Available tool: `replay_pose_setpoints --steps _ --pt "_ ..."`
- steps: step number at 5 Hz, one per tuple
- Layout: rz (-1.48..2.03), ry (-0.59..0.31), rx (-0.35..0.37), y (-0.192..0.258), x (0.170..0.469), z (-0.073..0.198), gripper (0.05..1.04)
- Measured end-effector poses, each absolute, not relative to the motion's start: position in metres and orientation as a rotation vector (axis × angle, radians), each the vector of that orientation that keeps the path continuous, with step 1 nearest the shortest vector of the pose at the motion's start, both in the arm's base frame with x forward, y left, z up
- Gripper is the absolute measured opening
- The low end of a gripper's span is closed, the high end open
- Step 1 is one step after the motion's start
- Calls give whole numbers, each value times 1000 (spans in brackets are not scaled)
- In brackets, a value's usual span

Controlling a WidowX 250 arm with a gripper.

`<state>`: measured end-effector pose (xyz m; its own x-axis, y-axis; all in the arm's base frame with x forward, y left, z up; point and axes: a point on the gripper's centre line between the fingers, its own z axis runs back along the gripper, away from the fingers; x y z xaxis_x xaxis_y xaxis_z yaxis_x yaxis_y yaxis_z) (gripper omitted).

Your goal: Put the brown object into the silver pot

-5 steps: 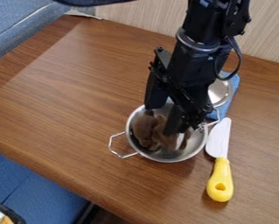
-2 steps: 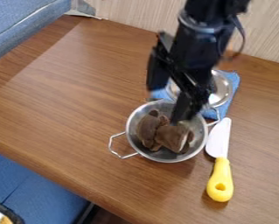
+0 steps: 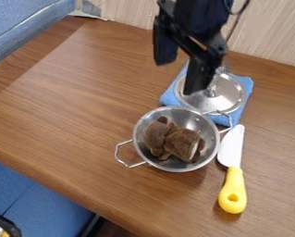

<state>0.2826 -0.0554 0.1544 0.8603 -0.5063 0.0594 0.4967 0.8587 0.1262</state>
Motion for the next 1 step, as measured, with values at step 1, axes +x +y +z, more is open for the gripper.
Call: replay_pose_setpoints --steps 1 --pt "-522 -92 107 -55 283 154 1005"
